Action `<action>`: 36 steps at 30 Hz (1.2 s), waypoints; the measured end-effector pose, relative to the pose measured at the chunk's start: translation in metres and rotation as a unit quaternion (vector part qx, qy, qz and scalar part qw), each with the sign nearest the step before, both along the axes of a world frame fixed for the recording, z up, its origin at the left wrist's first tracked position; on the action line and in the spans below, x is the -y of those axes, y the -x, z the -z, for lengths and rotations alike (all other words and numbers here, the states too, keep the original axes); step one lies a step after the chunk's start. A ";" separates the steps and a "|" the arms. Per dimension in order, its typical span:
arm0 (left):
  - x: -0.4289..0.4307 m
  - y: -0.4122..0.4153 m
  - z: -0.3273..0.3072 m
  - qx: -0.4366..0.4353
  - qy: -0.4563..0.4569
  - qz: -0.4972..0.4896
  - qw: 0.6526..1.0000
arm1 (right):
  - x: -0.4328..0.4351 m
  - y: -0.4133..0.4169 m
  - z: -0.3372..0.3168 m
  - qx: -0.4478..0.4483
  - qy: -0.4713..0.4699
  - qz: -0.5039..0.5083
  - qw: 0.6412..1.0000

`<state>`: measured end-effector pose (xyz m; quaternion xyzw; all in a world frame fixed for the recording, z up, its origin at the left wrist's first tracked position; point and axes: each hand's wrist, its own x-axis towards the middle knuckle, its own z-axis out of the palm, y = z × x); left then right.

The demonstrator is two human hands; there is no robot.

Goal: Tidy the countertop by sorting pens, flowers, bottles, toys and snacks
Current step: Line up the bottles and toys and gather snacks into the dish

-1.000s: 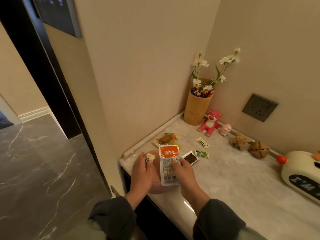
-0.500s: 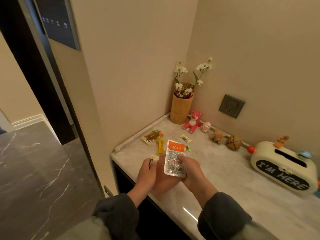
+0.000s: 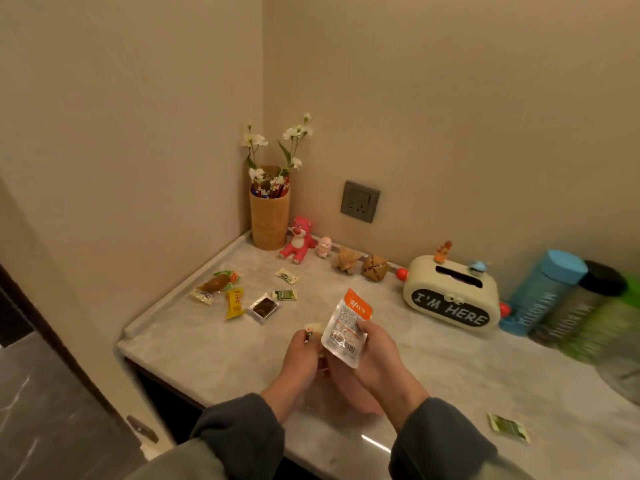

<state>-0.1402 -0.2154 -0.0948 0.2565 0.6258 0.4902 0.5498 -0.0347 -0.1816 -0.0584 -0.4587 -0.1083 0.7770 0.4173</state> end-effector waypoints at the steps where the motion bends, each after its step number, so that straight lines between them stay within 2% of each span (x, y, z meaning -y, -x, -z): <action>1: -0.005 0.000 0.003 -0.013 0.002 -0.002 1.000 | -0.004 -0.005 0.006 -0.008 0.008 0.009 1.000; 6: -0.034 0.009 0.005 -0.086 -0.006 -0.007 0.996 | -0.020 -0.012 0.020 0.026 0.001 0.041 0.999; 10: -0.050 0.014 0.007 -0.196 -0.038 0.042 0.979 | -0.035 -0.025 0.025 0.187 -0.039 0.061 0.980; 12: -0.054 0.011 0.015 -0.246 -0.052 0.065 0.966 | -0.032 -0.034 0.026 0.306 -0.098 0.035 0.946; 15: -0.056 0.004 0.028 -0.347 -0.041 0.114 0.930 | -0.025 -0.046 0.028 0.470 -0.201 -0.021 0.859; 17: -0.057 0.000 0.033 -0.386 -0.049 0.134 0.911 | -0.025 -0.052 0.033 0.548 -0.234 -0.072 0.800; 18: -0.057 -0.001 0.034 -0.391 -0.056 0.138 0.908 | -0.026 -0.054 0.035 0.593 -0.236 -0.107 0.763; 21: -0.057 -0.003 0.034 -0.389 -0.062 0.135 0.909 | -0.029 -0.058 0.041 0.724 -0.251 -0.195 0.613; 22: -0.058 -0.003 0.033 -0.380 -0.065 0.130 0.913 | -0.030 -0.057 0.042 0.743 -0.260 -0.191 0.587; 23: -0.060 -0.003 0.031 -0.370 -0.068 0.126 0.918 | -0.030 -0.055 0.042 0.744 -0.266 -0.173 0.588; 26: -0.064 0.005 0.026 -0.337 -0.086 0.108 0.931 | -0.036 -0.041 0.037 0.700 -0.294 -0.107 0.642; 30: -0.068 0.029 0.016 -0.312 -0.134 0.073 0.938 | -0.050 -0.007 0.027 0.618 -0.366 -0.106 0.688; 36: -0.071 0.093 0.009 -0.334 -0.141 -0.044 0.931 | -0.069 0.061 0.023 0.548 -0.441 -0.190 0.685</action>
